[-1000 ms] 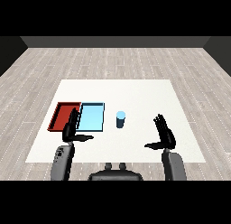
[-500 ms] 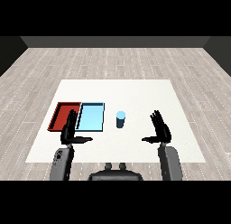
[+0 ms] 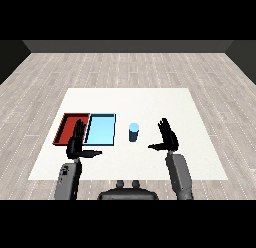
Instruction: Pick the blue can and put it in the blue box
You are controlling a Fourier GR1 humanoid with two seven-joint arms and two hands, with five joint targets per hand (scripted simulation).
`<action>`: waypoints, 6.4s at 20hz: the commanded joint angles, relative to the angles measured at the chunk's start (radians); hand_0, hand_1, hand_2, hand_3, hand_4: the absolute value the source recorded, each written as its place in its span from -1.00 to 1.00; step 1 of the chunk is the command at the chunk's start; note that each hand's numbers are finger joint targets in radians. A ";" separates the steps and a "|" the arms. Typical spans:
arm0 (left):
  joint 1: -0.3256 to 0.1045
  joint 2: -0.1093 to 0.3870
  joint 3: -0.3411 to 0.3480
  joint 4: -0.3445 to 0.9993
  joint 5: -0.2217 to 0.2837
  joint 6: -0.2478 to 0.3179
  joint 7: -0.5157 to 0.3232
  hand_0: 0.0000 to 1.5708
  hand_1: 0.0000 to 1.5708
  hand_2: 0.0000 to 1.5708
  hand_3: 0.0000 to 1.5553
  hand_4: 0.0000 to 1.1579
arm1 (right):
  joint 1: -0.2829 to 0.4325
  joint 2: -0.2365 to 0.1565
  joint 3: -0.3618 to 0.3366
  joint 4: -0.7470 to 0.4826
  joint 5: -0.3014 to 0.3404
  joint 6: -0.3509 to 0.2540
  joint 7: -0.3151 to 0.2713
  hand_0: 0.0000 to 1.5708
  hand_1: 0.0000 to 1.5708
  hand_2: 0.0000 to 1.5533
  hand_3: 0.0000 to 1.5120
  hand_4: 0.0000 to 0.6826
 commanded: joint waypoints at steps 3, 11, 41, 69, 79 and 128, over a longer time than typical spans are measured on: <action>0.032 -0.017 -0.016 -0.051 0.019 -0.004 0.031 -1.00 -1.00 -1.00 -1.00 -1.00 | -0.135 0.009 0.016 0.170 -0.051 -0.082 -0.026 -1.00 -1.00 -1.00 -1.00 -1.00; 0.028 0.024 0.028 -0.006 0.020 -0.033 -0.025 -1.00 -1.00 -1.00 -1.00 -1.00 | -0.150 0.009 0.076 0.323 -0.063 -0.102 -0.145 -1.00 -1.00 -1.00 -1.00 -1.00; 0.052 0.004 0.016 0.004 0.017 -0.039 -0.029 -1.00 -1.00 -1.00 -1.00 -1.00 | -0.562 0.010 0.417 0.777 -0.365 -0.316 -0.247 -1.00 -1.00 -1.00 -1.00 -1.00; -0.029 -0.001 0.054 -0.020 0.051 0.005 0.060 -1.00 -1.00 -1.00 -1.00 -1.00 | -0.691 0.010 0.871 1.039 -0.557 -0.672 -0.186 0.90 0.90 0.97 0.97 0.55; 0.011 0.008 0.035 -0.007 0.051 -0.038 0.033 -1.00 -1.00 -1.00 -1.00 -1.00 | -0.733 -0.009 0.803 0.970 -0.489 -0.633 -0.223 0.89 0.89 0.89 0.86 0.66; -0.319 -0.046 -0.422 0.271 0.073 0.318 0.114 -1.00 -1.00 -1.00 -1.00 -1.00 | -0.449 -0.197 0.433 -0.024 0.199 -0.519 0.271 0.88 0.88 0.87 0.83 0.67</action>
